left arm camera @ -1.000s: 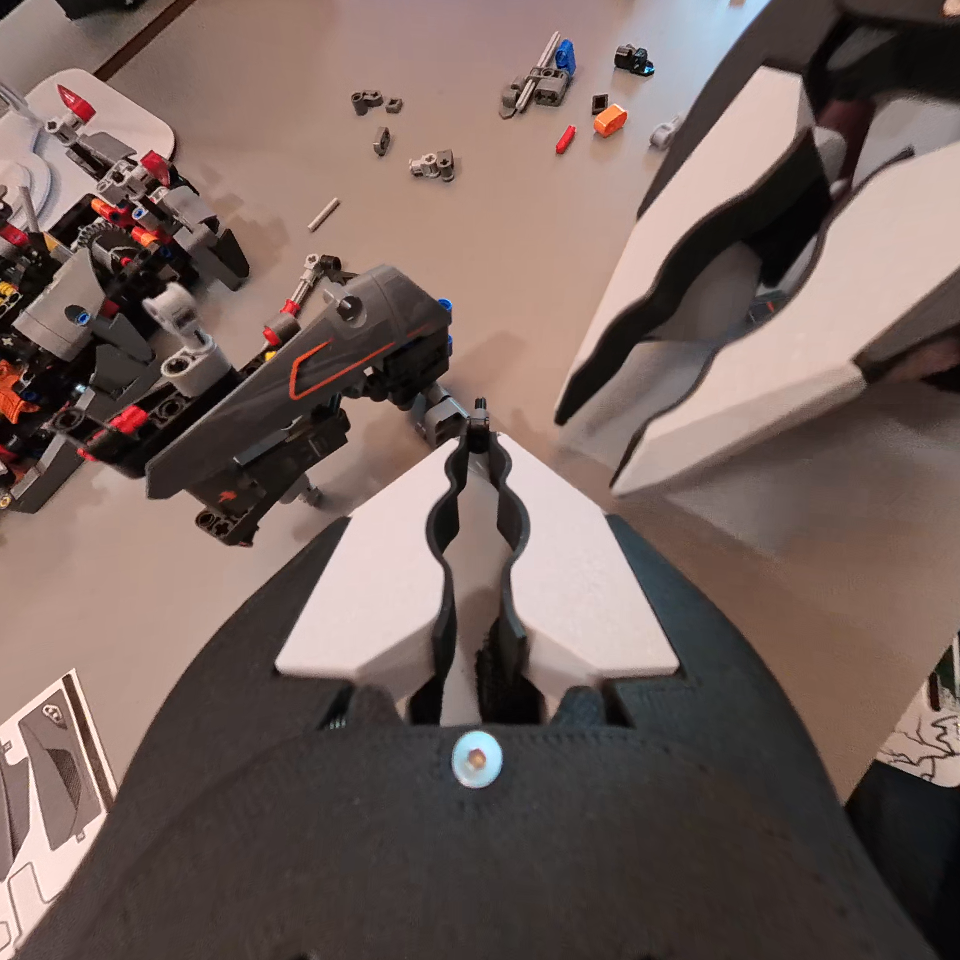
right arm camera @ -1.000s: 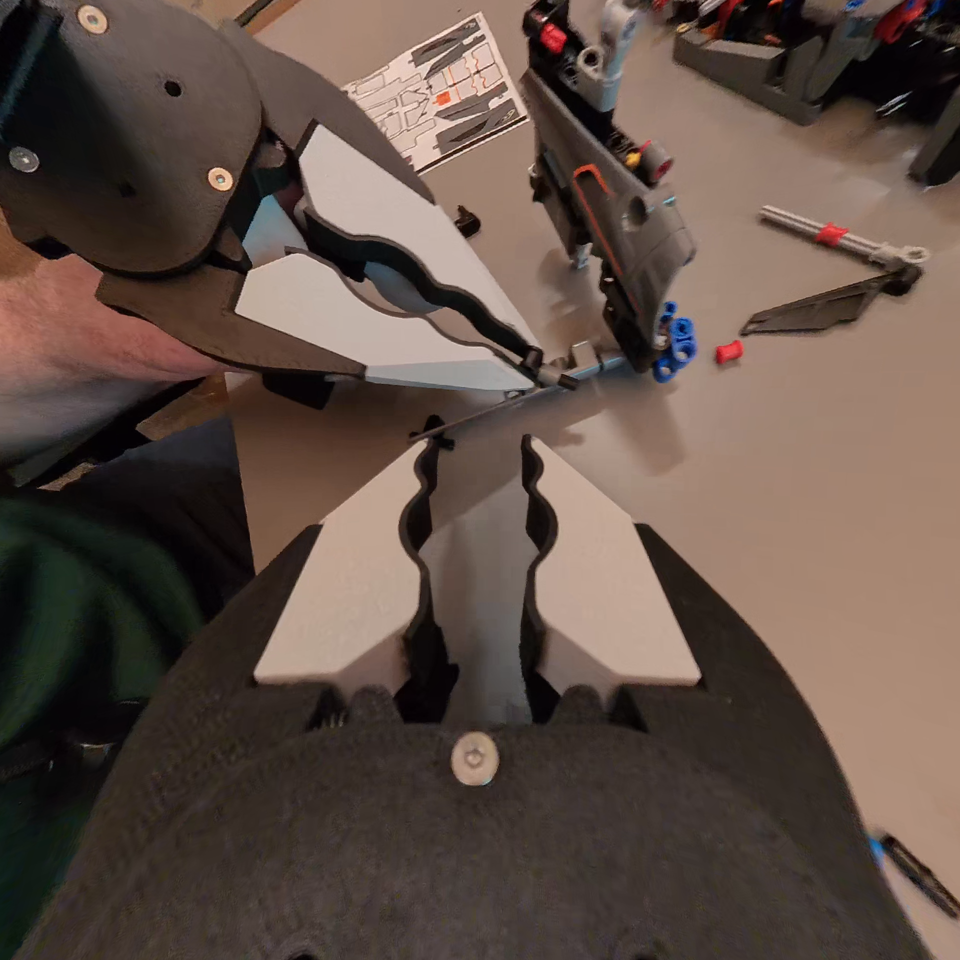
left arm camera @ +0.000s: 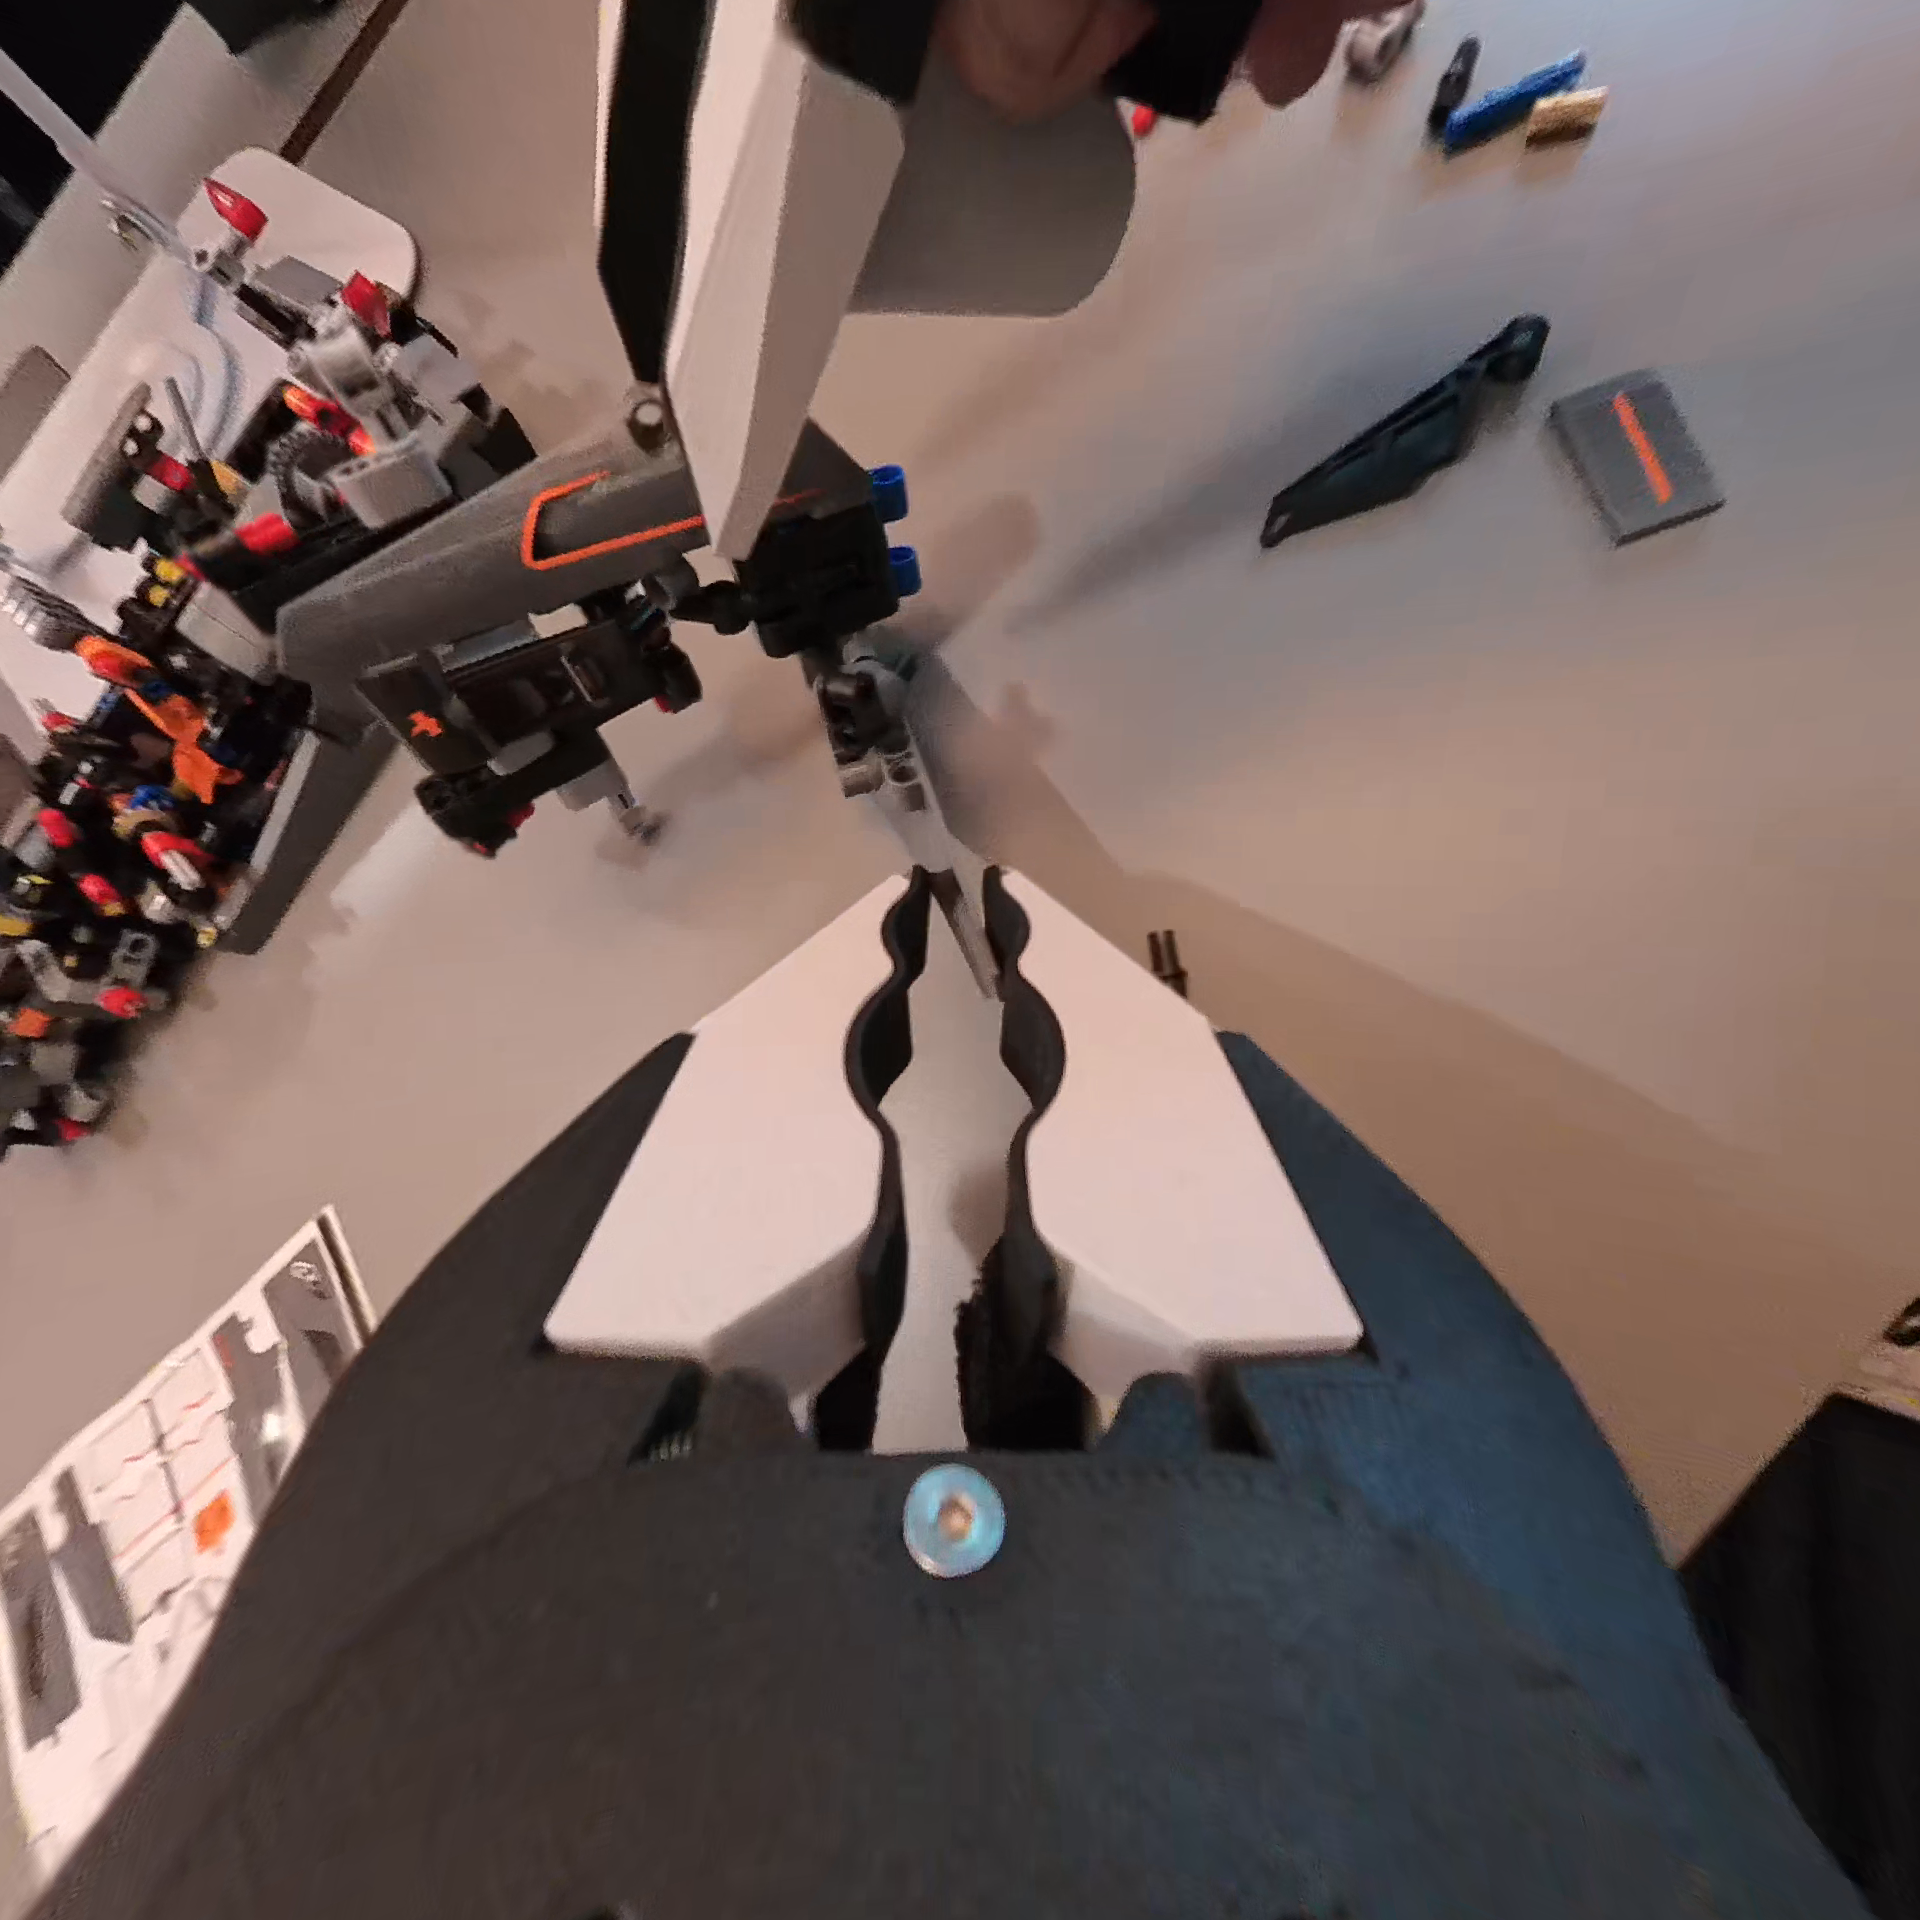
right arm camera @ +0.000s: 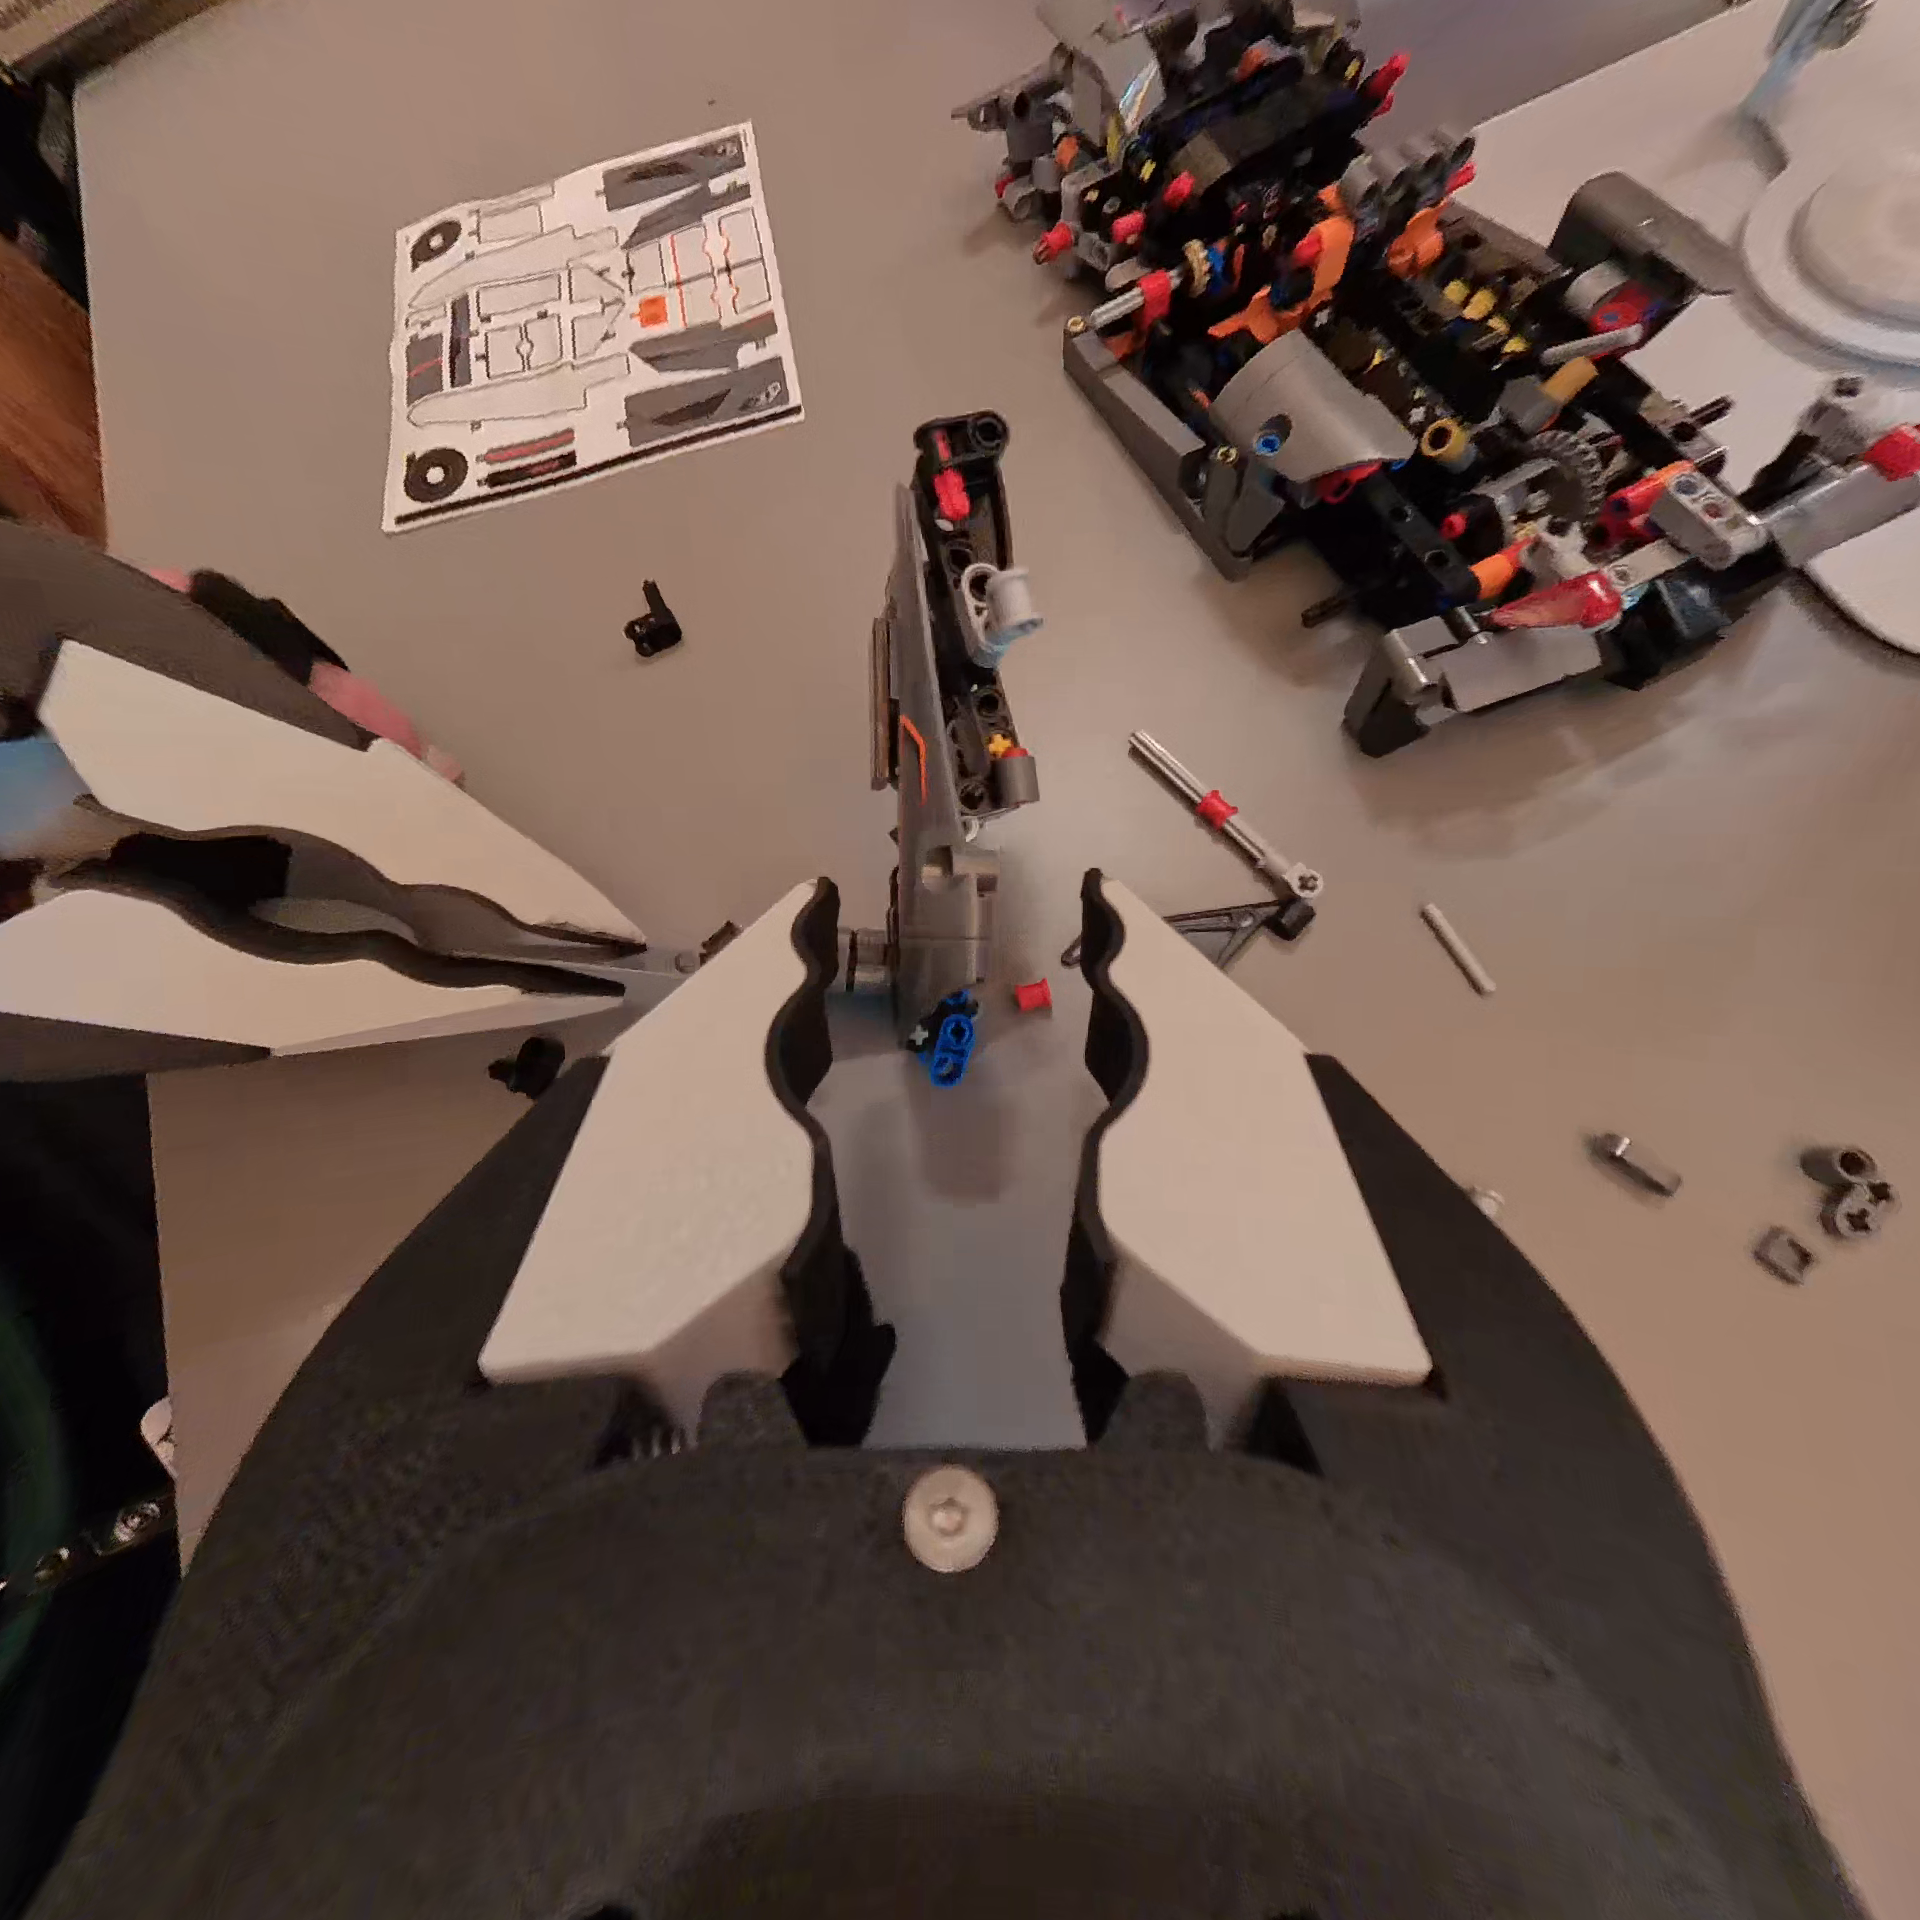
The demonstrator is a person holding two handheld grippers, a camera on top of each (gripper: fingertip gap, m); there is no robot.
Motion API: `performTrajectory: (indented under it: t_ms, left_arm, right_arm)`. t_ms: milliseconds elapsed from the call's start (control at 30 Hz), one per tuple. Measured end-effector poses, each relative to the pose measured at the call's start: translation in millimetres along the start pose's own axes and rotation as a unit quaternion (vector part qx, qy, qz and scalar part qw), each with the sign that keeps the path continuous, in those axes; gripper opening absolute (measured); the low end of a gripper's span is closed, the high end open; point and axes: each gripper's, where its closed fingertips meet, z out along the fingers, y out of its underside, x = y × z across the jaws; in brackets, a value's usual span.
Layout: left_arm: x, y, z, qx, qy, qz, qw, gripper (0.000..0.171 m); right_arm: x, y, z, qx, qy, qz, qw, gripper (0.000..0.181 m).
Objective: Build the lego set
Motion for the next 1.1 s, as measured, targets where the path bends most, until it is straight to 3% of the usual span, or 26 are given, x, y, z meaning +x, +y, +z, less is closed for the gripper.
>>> performTrajectory:
  t_ms: [133, 200, 567, 867, 1100]
  left_arm:
    - [-7.4, 1.9, -1.1, 0.000, -0.008, 0.026, 1.000, 0.006]
    - [-13.9, 2.6, -2.6, 0.003, -0.008, 0.031, 0.999, 0.004]
    - [-21.3, 11.0, 3.9, 0.004, -0.002, 0.015, 1.000, 0.015]
    - [-29.6, 12.3, 6.2, -0.003, -0.023, 0.025, 0.999, 0.004]
    - [-32.4, 2.1, 5.1, 0.017, -0.022, 0.023, 0.999, 0.017]
  right_arm:
    - [-3.2, 5.3, 9.7, -0.020, -0.025, -0.002, 0.999, 0.019]
    - [-3.3, 4.6, 10.5, -0.012, -0.024, -0.002, 1.000, 0.017]
    - [-9.1, -0.9, 14.2, 0.032, -0.020, 0.007, 0.999, 0.014]
    - [-4.1, -4.3, 11.7, 0.057, -0.011, 0.006, 0.998, 0.013]
    - [2.3, -8.7, 6.1, 0.080, -0.005, 0.019, 0.997, 0.013]
